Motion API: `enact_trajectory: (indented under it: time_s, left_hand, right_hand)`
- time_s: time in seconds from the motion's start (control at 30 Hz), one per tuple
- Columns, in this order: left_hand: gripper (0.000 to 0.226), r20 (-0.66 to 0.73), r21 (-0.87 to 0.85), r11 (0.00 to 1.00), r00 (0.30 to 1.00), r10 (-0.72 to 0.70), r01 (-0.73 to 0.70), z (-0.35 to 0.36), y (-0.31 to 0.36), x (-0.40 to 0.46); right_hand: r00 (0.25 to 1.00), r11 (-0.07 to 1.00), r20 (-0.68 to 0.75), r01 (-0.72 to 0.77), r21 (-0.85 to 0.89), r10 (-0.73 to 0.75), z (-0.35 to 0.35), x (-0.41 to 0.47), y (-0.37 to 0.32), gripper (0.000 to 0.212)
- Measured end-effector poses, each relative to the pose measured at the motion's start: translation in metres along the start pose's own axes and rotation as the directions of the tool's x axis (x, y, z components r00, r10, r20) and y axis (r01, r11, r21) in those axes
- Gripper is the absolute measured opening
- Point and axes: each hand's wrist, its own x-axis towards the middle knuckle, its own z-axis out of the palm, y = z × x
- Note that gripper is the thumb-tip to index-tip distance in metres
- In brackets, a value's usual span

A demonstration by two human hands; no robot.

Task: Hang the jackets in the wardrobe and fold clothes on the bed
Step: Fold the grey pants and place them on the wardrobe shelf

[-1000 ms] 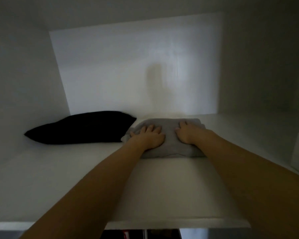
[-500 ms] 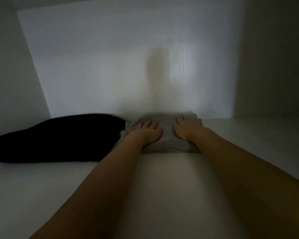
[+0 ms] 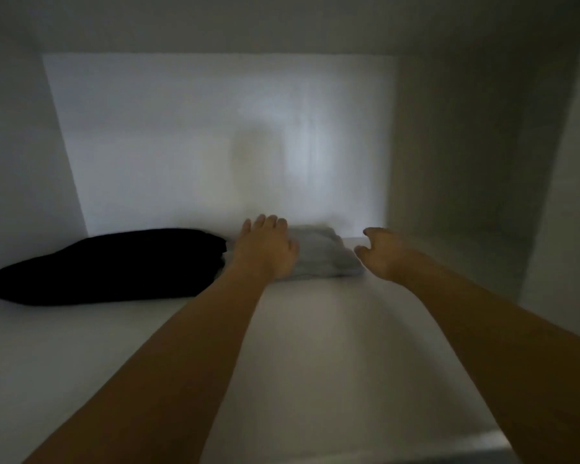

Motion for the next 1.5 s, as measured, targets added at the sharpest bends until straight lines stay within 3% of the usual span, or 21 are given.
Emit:
enact_trajectory:
  time_s: [0.27,0.5,0.6,0.73,0.97,1.37,1.5]
  left_hand:
    - [0.061,-0.149,-0.164,0.947,0.956,0.252,-0.275,-0.078,0.060,-0.083]
    - [0.066,-0.338,-0.004,0.768,0.724,0.602,-0.640,-0.124,0.128,-0.175]
    - [0.067,-0.398,-0.008,0.696,0.641,0.656,-0.718,-0.160,0.174,-0.229]
    - [0.067,-0.510,-0.082,0.594,0.546,0.665,-0.801,-0.213,0.240,-0.311]
    - [0.067,-0.562,-0.126,0.389,0.389,0.730,-0.912,-0.301,0.362,-0.502]
    - [0.065,-0.557,-0.281,0.035,0.193,0.808,-0.959,-0.421,0.534,-0.827]
    - [0.066,-0.581,-0.267,-0.111,0.068,0.811,-0.957,-0.450,0.593,-0.929]
  right_hand:
    - [0.976,0.990,-0.203,-0.104,-0.096,0.083,-0.068,-0.171,-0.025,0.057]
    - [0.889,0.935,-0.417,-0.293,-0.198,0.189,-0.124,-0.351,-0.025,0.054]
    - [0.854,0.880,-0.470,-0.384,-0.280,0.223,-0.159,-0.440,-0.025,0.053]
    - [0.753,0.797,-0.588,-0.533,-0.283,0.294,-0.200,-0.563,-0.021,0.053]
    - [0.602,0.633,-0.672,-0.733,-0.250,0.431,-0.252,-0.812,-0.016,0.051]
    - [0.311,0.365,-0.686,-0.928,-0.071,0.658,-0.294,-1.190,-0.009,0.051]
    - [0.175,0.238,-0.687,-0.971,-0.003,0.705,-0.301,-1.309,-0.012,0.052]
